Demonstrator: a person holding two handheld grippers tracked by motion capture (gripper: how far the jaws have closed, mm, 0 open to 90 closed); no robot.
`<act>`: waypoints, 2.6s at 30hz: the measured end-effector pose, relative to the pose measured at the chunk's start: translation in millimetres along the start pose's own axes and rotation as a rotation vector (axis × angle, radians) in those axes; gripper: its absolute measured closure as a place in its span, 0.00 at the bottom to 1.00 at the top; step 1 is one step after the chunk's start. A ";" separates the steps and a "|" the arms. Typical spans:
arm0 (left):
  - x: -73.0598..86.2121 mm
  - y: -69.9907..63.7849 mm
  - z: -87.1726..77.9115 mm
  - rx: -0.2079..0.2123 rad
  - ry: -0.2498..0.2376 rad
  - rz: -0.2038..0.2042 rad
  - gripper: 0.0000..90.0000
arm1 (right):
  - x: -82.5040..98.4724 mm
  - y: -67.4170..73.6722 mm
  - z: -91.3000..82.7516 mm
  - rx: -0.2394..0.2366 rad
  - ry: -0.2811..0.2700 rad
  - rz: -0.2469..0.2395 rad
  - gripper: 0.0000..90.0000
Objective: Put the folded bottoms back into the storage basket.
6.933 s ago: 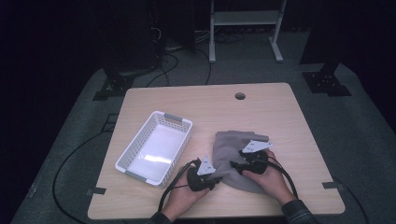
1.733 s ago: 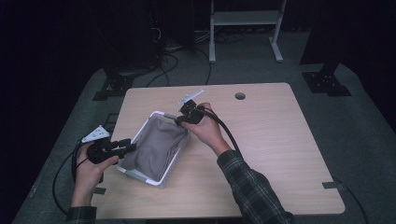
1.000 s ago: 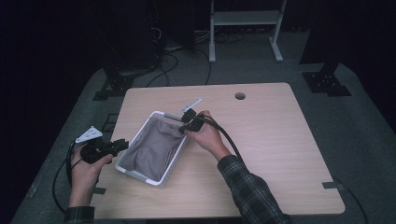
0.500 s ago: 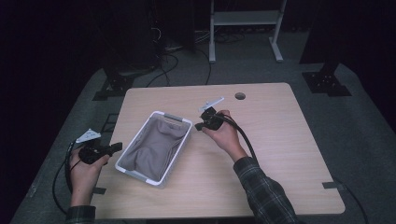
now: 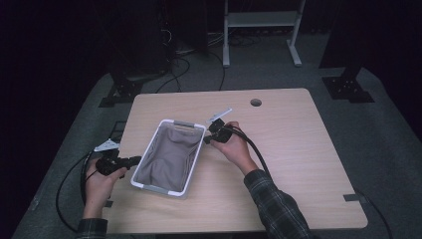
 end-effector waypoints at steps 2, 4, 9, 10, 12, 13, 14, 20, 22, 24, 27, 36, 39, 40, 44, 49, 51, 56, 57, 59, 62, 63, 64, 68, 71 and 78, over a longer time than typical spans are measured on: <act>-0.9 -4.6 3.1 0.010 0.010 0.012 0.98 | 0.1 -0.6 -0.5 0.005 0.005 0.001 0.99; -1.6 -8.8 6.2 0.020 0.018 0.021 0.97 | 0.6 -1.5 -1.2 0.008 0.007 -0.001 0.99; -2.4 -17.6 12.0 0.049 0.031 0.026 0.96 | 1.5 -3.3 -2.7 0.014 0.007 0.000 0.99; -2.7 -18.8 12.9 0.050 0.034 0.032 0.96 | 1.5 -3.6 -3.1 0.014 0.007 -0.001 0.99; -3.1 -20.8 14.3 0.052 0.041 0.041 0.96 | 1.7 -3.9 -3.8 0.017 0.009 0.003 0.99; -3.2 -21.5 14.8 0.054 0.043 0.043 0.96 | 1.9 -4.1 -4.1 0.017 0.008 0.002 0.99; -3.2 -22.2 15.4 0.054 0.044 0.044 0.96 | 2.1 -4.3 -4.4 0.018 0.008 0.003 0.99; -1.7 -18.3 16.1 -0.004 0.050 0.066 0.87 | 2.1 -6.3 -8.8 0.023 -0.011 0.004 0.97; -1.3 -14.2 15.2 -0.033 0.047 0.071 0.81 | 2.8 -7.8 -12.4 0.031 -0.024 0.006 0.89; -0.4 -9.6 14.4 -0.064 0.056 0.081 0.74 | 4.3 -10.3 -17.2 0.044 -0.035 0.006 0.77; 1.5 -3.1 16.0 -0.112 0.062 0.079 0.60 | 8.2 -15.4 -27.1 0.073 -0.053 -0.003 0.59; 7.5 10.4 18.8 -0.196 0.059 0.106 0.28 | 43.4 -34.2 -60.7 0.122 -0.081 -0.010 0.41; 10.3 13.0 21.2 -0.199 0.077 0.094 0.22 | 66.3 -42.6 -74.9 0.143 -0.079 0.005 0.41; 10.8 13.5 21.7 -0.199 0.083 0.094 0.21 | 73.3 -45.0 -79.1 0.152 -0.083 0.014 0.41; 14.2 13.8 26.6 -0.195 0.104 0.088 0.19 | 99.4 -53.6 -94.0 0.186 -0.080 0.032 0.39; 18.6 13.8 32.5 -0.189 0.135 0.091 0.18 | 138.6 -62.6 -112.0 0.214 -0.044 0.057 0.35; 20.6 14.8 33.9 -0.194 0.147 0.097 0.18 | 153.0 -66.3 -118.0 0.222 -0.022 0.080 0.33; 27.6 15.4 39.4 -0.197 0.187 0.102 0.15 | 184.1 -70.7 -129.6 0.250 0.022 0.104 0.31; 29.1 15.5 40.6 -0.200 0.188 0.109 0.15 | 188.4 -70.1 -131.7 0.254 0.031 0.106 0.31; 29.9 15.9 40.5 -0.203 0.184 0.116 0.13 | 195.0 -67.8 -136.0 0.262 0.030 0.097 0.31; 31.6 16.5 40.5 -0.200 0.184 0.143 0.11 | 204.1 -62.8 -138.9 0.255 0.035 0.087 0.27; 32.4 16.7 41.2 -0.194 0.176 0.149 0.10 | 206.3 -61.9 -139.1 0.251 0.031 0.085 0.27; 33.0 16.9 41.4 -0.189 0.169 0.154 0.08 | 208.2 -60.6 -139.7 0.240 0.022 0.091 0.27; 37.3 16.8 44.0 -0.173 0.124 0.168 0.02 | 215.0 -57.3 -141.2 0.238 -0.016 0.089 0.22; 40.0 16.3 44.6 -0.174 0.087 0.167 0.00 | 219.7 -55.8 -140.9 0.249 -0.059 0.092 0.19; 40.8 16.0 44.7 -0.177 0.077 0.163 0.00 | 222.2 -54.0 -142.9 0.247 -0.058 0.088 0.18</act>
Point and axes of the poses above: each handheld gripper's, and its own axes: z roughly forward along the jaws, x roughly out of its underside, y roughly to its left, the point moved 4 cm from there along z, roughly forward along the jaws, and after that the axes turned 2 degrees about -z, right-handed, at the moved point
